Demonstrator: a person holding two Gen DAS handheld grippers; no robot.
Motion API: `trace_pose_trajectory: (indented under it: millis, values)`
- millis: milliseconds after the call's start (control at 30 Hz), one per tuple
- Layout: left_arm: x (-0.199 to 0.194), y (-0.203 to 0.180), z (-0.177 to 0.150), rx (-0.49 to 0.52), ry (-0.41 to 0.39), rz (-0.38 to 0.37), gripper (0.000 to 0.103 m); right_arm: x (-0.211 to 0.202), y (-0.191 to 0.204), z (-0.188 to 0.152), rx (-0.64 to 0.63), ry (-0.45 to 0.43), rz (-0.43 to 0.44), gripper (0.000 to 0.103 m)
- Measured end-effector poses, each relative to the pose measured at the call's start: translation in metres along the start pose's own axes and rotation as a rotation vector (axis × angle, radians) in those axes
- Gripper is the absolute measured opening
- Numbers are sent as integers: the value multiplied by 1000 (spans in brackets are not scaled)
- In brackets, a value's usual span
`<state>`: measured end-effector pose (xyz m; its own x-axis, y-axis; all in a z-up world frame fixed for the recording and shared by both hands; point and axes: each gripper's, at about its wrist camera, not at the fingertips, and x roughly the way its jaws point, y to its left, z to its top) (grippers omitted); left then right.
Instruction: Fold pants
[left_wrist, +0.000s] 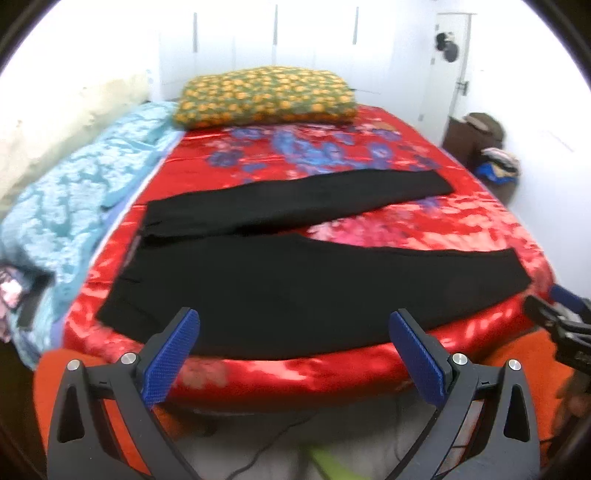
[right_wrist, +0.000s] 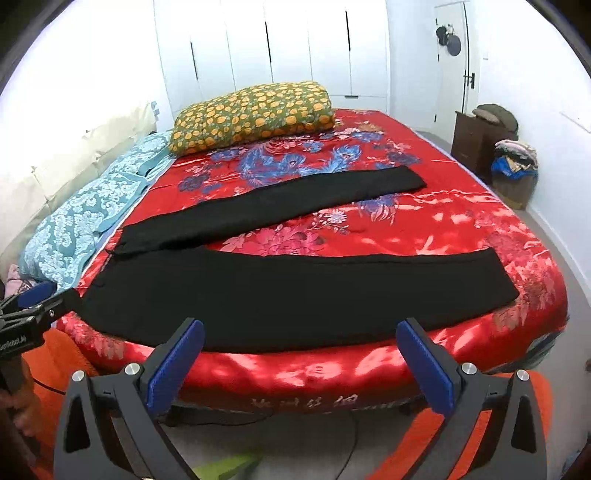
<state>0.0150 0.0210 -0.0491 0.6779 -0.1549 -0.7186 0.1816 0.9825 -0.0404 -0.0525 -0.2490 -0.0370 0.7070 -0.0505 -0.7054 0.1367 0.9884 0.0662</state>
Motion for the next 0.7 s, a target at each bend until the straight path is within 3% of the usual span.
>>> trace_pose_trajectory:
  millis: [167,400,700]
  values:
    - [15,14,-8,-49,78,11,102,7,-8,-7,22,31,-6,103]
    - [25,18,-9,-65,123,31,102,-8,-5,0,2,-81,19,103]
    - [24,14,-8,-53,113,33,102,4,-6,-2,12,-43,38,103]
